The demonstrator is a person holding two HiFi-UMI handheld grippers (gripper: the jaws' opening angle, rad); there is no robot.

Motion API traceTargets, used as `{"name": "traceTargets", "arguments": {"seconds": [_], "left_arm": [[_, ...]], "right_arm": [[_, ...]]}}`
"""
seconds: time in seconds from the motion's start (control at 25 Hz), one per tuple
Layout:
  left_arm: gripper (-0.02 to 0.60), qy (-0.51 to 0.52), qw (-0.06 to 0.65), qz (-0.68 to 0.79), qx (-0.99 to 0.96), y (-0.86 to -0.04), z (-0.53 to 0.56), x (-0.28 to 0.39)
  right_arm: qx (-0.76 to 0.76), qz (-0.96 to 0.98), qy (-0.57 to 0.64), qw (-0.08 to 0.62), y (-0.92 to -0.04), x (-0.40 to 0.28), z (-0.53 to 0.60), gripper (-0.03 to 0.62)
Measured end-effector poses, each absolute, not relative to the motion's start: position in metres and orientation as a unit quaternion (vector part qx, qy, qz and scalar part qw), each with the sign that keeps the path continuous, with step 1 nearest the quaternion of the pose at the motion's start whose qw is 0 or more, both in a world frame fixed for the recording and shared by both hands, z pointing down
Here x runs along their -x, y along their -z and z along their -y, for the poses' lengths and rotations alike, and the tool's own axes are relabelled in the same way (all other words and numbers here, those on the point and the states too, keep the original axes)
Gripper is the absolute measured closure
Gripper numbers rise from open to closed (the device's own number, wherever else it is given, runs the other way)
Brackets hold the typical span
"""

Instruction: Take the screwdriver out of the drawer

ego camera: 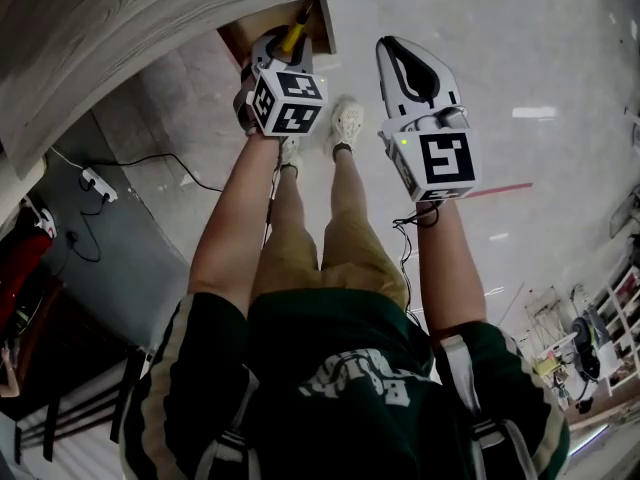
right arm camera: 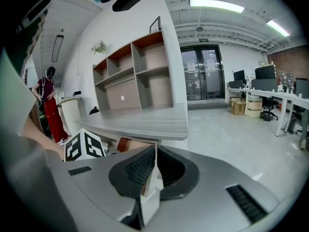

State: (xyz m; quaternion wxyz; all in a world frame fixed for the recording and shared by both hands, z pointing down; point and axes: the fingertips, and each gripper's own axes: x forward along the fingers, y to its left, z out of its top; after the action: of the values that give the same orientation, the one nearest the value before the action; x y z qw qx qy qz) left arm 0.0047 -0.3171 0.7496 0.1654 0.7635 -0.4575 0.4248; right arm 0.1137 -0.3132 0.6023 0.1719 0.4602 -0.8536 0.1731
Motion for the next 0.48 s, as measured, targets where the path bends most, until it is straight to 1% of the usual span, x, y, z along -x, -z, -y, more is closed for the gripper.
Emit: {"name": "traceTargets", "arguments": {"seconds": [0.2, 0.36, 0.48], "left_arm": [[0.457, -0.45, 0.17, 0.444, -0.756, -0.782, 0.32, -0.008], [0.457, -0.452, 0.197, 0.459, -0.739, -0.8, 0.323, -0.002], [0.457, -0.456, 0.202, 0.47, -0.729, -0.812, 0.323, 0.003]], "right_arm": [[-0.452, 0.857, -0.181, 0.17, -0.615, -0.114, 0.316, 0.557], [-0.448, 0.857, -0.188, 0.172, -0.624, -0.113, 0.317, 0.557], [-0.446, 0.856, -0.195, 0.173, -0.632, -0.114, 0.315, 0.557]]}}
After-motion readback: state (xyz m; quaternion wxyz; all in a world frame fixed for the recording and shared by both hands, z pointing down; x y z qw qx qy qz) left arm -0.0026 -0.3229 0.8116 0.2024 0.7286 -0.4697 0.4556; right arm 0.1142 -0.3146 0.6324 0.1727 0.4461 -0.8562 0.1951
